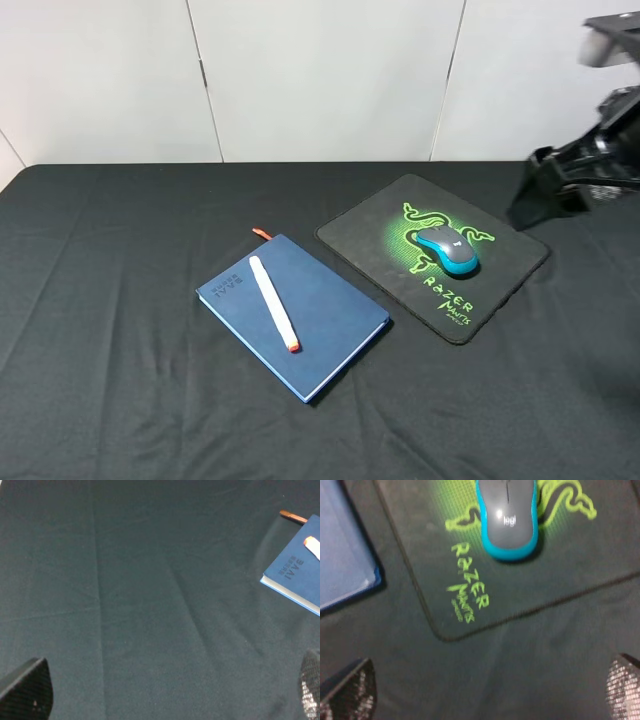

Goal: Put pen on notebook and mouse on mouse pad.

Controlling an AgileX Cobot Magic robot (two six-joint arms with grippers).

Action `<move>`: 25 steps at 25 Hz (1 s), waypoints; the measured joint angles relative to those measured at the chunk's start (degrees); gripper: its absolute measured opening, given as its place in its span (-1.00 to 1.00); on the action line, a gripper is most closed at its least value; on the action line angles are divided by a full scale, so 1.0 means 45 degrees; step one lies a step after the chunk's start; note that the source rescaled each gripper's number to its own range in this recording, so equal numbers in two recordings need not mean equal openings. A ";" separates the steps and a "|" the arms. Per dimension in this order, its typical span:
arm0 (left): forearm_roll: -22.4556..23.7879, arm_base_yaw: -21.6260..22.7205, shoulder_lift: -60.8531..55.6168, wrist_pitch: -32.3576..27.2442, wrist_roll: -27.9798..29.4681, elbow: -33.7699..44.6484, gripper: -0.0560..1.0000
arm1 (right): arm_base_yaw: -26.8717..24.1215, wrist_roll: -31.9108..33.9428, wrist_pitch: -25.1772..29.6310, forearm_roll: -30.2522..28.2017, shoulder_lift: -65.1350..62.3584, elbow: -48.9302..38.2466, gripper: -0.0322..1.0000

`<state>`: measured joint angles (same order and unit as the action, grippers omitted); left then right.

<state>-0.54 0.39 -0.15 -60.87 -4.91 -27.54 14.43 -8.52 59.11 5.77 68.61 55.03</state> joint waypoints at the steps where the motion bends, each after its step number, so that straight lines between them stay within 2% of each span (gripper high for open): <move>1: 0.0000 0.0000 0.0000 0.0000 0.0000 0.0000 0.96 | 0.0000 0.0046 0.0238 -0.0028 -0.0289 0.0000 1.00; 11: 0.0000 0.0000 0.0000 0.0000 0.0000 0.0000 0.96 | 0.0000 0.0153 0.2190 -0.0092 -0.3570 0.0000 1.00; 20: 0.0000 0.0000 0.0000 0.0000 0.0000 0.0000 0.95 | 0.0000 0.0709 0.2400 -0.0443 -0.7250 -0.0207 1.00; 25: 0.0000 0.0000 0.0000 0.0000 0.0000 0.0000 0.95 | 0.0000 0.0739 0.2409 -0.0458 -0.9327 -0.1290 1.00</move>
<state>-0.54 0.39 -0.15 -60.87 -4.91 -27.54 14.43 -5.19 69.95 3.71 26.64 49.23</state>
